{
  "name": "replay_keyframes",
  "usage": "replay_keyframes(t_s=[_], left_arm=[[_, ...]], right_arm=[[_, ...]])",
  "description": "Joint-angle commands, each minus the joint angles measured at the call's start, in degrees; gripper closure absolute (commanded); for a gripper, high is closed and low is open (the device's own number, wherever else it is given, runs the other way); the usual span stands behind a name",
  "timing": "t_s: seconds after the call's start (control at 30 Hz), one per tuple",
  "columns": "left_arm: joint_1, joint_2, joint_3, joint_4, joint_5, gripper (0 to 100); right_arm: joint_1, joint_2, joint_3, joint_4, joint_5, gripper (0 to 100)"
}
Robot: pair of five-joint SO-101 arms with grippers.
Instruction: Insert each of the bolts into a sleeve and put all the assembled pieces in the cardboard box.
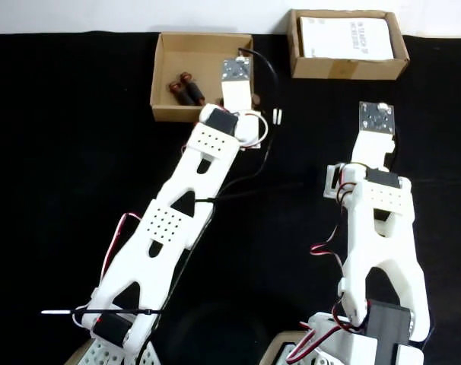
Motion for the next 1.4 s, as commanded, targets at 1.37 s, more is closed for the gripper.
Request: replay_keyframes(t_s=[1.37], left_arm=[[-5.76, -39.52, 40.22, 8.88, -88.88, 80]], right_arm=[[0.04, -2.86, 0.13, -0.84, 0.0, 98.7]])
